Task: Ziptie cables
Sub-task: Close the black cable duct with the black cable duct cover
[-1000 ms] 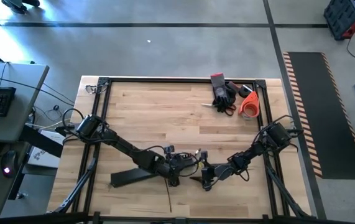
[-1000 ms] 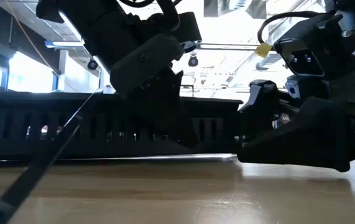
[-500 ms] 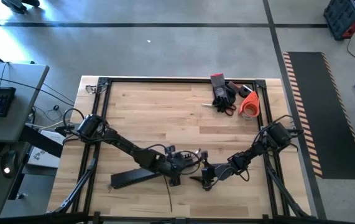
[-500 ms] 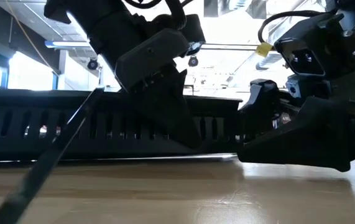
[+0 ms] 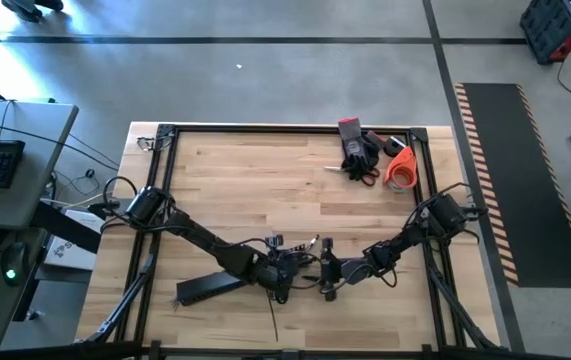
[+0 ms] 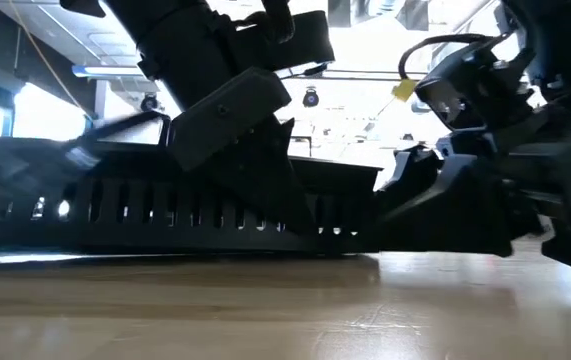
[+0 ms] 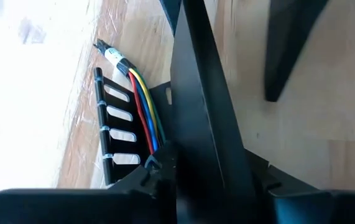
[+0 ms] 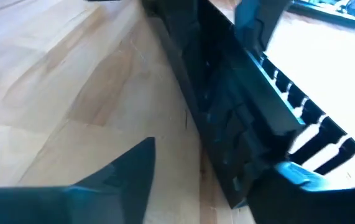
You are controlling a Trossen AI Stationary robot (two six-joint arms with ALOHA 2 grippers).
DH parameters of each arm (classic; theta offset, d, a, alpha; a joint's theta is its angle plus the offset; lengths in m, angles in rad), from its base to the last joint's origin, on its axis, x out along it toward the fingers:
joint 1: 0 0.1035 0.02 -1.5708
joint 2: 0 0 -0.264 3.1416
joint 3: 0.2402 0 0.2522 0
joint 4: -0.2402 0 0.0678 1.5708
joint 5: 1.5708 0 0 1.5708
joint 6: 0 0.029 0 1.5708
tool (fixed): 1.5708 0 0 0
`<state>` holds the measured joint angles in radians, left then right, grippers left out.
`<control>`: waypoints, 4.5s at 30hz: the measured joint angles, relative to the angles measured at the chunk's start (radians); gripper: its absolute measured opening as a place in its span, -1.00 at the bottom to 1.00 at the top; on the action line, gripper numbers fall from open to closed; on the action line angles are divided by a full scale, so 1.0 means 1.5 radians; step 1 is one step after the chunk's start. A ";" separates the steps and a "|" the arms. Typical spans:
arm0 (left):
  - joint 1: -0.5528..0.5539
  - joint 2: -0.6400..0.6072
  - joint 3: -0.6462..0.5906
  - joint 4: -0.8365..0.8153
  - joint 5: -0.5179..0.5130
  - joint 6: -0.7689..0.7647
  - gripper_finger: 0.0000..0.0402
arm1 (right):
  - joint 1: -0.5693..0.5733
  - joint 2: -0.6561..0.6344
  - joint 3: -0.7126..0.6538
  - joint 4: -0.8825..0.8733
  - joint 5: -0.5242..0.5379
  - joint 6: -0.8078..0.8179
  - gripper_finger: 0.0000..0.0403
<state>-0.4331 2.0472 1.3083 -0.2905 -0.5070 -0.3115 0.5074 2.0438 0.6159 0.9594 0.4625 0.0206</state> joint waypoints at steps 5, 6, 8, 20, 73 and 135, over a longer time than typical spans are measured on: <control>-0.012 0.000 0.002 -0.008 -0.030 0.007 -0.53 | -0.016 0.000 0.000 -0.002 0.004 0.042 -0.41; -0.014 0.000 0.002 -0.008 -0.034 0.007 -0.53 | -0.019 0.000 0.000 -0.003 0.004 0.053 -0.49; -0.016 -0.001 0.002 -0.008 -0.038 0.004 -0.51 | -0.024 0.000 0.000 -0.006 0.004 0.062 -0.65; 0.004 -0.004 0.005 -0.014 0.074 -0.054 0.18 | -0.026 0.002 -0.001 -0.030 -0.030 0.011 -0.65; 0.047 -0.050 0.004 -0.084 0.096 -0.151 -0.02 | -0.026 0.001 0.000 -0.061 -0.042 -0.019 -1.00; -0.048 -0.048 -0.014 -0.002 -0.001 -0.041 -0.03 | -0.079 -0.133 -0.057 -0.054 -0.192 0.000 0.77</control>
<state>-0.5045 1.9747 1.2877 -0.2935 -0.5088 -0.3725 0.3894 1.8439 0.5305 0.8788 0.1741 0.0208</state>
